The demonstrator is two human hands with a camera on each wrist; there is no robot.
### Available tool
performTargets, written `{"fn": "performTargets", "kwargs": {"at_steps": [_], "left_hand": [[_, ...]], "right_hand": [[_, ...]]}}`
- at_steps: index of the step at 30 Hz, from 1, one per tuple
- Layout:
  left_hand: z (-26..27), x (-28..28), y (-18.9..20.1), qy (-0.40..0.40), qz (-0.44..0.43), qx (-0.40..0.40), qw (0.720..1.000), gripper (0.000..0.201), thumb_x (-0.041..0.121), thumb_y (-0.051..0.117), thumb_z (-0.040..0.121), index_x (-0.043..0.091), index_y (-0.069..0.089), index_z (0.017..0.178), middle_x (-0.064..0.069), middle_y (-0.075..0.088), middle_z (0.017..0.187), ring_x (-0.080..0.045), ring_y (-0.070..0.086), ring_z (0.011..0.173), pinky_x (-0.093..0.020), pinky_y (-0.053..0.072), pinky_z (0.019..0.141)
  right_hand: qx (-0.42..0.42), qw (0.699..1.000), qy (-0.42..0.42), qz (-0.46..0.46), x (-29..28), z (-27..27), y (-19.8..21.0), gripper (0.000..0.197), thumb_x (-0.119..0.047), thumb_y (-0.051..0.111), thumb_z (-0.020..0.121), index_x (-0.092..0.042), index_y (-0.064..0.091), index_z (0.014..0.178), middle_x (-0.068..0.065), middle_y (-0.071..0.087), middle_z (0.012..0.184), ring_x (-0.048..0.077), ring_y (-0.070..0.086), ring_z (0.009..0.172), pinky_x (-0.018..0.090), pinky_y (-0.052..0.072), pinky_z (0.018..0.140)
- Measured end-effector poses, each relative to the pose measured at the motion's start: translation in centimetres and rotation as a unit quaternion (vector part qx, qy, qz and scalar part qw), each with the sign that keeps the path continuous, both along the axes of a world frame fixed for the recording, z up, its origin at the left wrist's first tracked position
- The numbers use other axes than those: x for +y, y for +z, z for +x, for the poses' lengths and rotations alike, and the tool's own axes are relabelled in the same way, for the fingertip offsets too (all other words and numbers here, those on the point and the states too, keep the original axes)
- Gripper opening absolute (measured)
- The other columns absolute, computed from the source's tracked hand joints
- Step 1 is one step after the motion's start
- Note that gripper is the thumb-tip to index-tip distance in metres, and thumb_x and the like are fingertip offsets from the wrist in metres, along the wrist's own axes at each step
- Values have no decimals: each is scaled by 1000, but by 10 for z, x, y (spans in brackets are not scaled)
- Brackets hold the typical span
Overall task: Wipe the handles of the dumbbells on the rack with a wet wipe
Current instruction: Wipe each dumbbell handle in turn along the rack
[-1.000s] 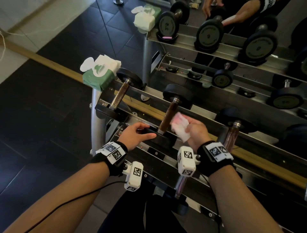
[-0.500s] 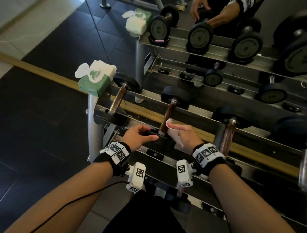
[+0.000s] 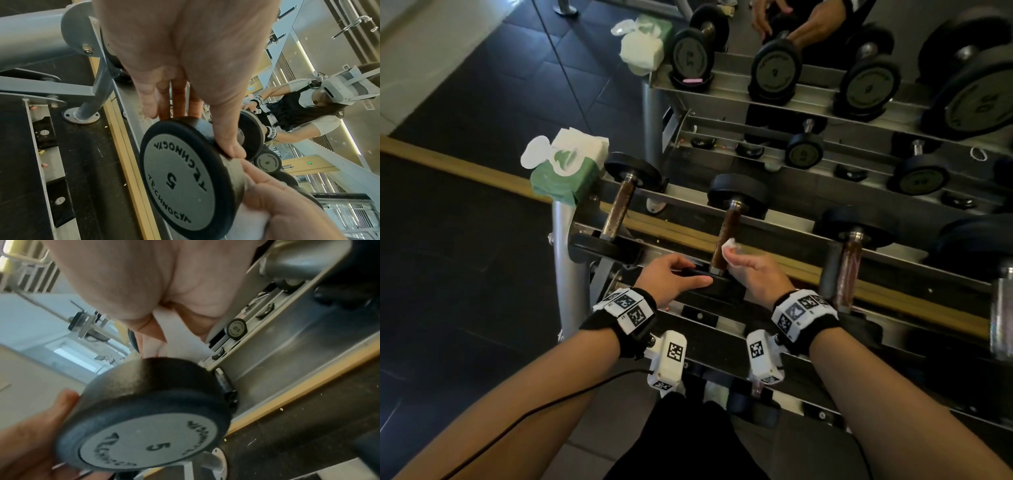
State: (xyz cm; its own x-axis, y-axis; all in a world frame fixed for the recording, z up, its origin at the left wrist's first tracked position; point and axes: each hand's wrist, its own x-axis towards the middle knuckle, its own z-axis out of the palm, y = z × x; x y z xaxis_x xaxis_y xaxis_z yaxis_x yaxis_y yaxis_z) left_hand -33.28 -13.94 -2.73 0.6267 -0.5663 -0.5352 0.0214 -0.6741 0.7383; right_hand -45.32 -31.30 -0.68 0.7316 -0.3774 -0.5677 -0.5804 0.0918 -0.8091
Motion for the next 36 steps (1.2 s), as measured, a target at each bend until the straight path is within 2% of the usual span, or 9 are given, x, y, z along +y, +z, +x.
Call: {"fn": "performTargets", "kwargs": {"at_steps": [4,8,10,14,19,26,30,32,36], "left_hand": [[-2,-1,7,-7,1,-2,1000,35,54,80,71,43,59,96,18,63,98,5,56,89,-12,35,65],[-7,-1,13,-11,0,-18,1000,41,53,79,73,37,60,106,18,61,101,4,55,93,-14,39,67],[-9,-2,14,-1,0,-23,1000,42,51,80,74,34,62,107,15,64,103,0,59,97,-17,43,72],[-16,-2,15,15,11,-44,999,50,47,79,77,26,63,120,8,66,116,-10,59,110,-33,49,98],[-29,-5,24,46,1,-44,998,51,41,75,83,24,59,128,5,62,121,-12,58,112,-31,55,85],[-74,-21,45,93,38,-112,989,52,29,57,99,28,41,149,-7,48,148,-27,50,131,-45,42,110],[-101,-53,56,60,62,-185,979,62,24,60,97,34,33,152,3,23,163,-27,9,152,-56,10,122],[-116,-76,61,44,43,-211,976,62,26,63,94,34,36,150,3,31,160,-28,16,151,-58,8,122],[-148,-118,60,24,-23,-170,985,60,27,66,93,33,40,147,4,50,146,-15,44,136,-29,29,112]], "right_hand": [[62,996,50,-41,-12,-7,9,21,-49,61,91,-36,77,97,-22,69,99,2,62,100,19,40,84],[-4,996,-86,2,-15,12,12,29,-28,55,99,-16,68,123,4,64,125,19,57,120,21,42,97],[-6,995,-96,29,-3,20,12,41,-46,49,99,-24,61,132,4,59,133,16,53,126,28,38,104],[-14,995,-91,47,16,11,0,39,-67,46,93,-37,61,112,-21,59,101,-11,62,87,16,33,73],[14,998,48,48,2,-11,13,23,-40,54,98,-34,69,116,-4,66,123,16,60,119,34,42,105],[-70,994,-28,77,-57,-57,54,27,1,57,87,-11,75,104,27,67,115,18,72,82,21,56,71],[-65,994,-33,85,-88,-92,67,50,14,38,87,-14,71,112,14,69,113,26,66,97,31,55,81],[-85,991,-42,92,-105,-110,74,44,9,44,88,-20,72,106,5,70,102,21,68,89,31,56,79],[-103,987,-77,94,-138,-148,75,40,-1,39,99,-23,71,106,12,63,121,31,64,108,41,54,90]]}}
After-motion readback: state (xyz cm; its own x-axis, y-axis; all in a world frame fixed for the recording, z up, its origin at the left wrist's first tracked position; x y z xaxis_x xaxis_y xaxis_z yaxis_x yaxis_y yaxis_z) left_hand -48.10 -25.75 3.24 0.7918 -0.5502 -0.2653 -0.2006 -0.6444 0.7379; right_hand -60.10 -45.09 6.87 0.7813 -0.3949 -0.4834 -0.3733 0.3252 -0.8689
